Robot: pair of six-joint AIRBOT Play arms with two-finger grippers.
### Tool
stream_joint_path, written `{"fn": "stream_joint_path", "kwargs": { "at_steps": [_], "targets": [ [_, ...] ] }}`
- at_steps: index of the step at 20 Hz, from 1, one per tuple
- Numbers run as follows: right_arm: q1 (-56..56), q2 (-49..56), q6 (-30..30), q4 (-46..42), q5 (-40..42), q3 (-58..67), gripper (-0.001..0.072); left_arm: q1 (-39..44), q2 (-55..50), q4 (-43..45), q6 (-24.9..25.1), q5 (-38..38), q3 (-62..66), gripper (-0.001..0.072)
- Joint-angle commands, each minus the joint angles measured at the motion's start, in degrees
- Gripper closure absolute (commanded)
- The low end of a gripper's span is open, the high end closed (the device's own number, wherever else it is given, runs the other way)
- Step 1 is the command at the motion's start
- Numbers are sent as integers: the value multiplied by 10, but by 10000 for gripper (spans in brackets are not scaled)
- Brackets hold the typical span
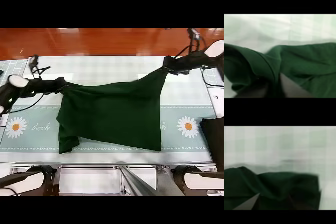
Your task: Fold the shirts.
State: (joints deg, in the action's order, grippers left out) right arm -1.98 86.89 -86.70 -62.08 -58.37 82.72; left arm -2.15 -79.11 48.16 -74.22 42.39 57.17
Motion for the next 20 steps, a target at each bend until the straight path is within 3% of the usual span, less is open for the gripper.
{"fn": "stream_joint_path", "kwargs": {
  "at_steps": [1,3,6,10,13,20],
  "targets": [
    [-23,32,10,50,-44,28,295,-11,-62,20,5,134,98,203],
    [-70,9,10,48,-126,47,300,-56,-51,59,7,244,159,209],
    [-147,-70,12,-18,-231,-7,301,-160,5,63,10,322,143,209],
    [-229,-286,92,81,-65,-351,301,-273,58,62,19,362,-59,209],
    [-287,-364,163,158,-71,-507,301,-296,57,58,52,340,-154,209],
    [-302,-390,176,157,-108,-565,302,-238,10,10,68,302,-179,208]
  ]
}}
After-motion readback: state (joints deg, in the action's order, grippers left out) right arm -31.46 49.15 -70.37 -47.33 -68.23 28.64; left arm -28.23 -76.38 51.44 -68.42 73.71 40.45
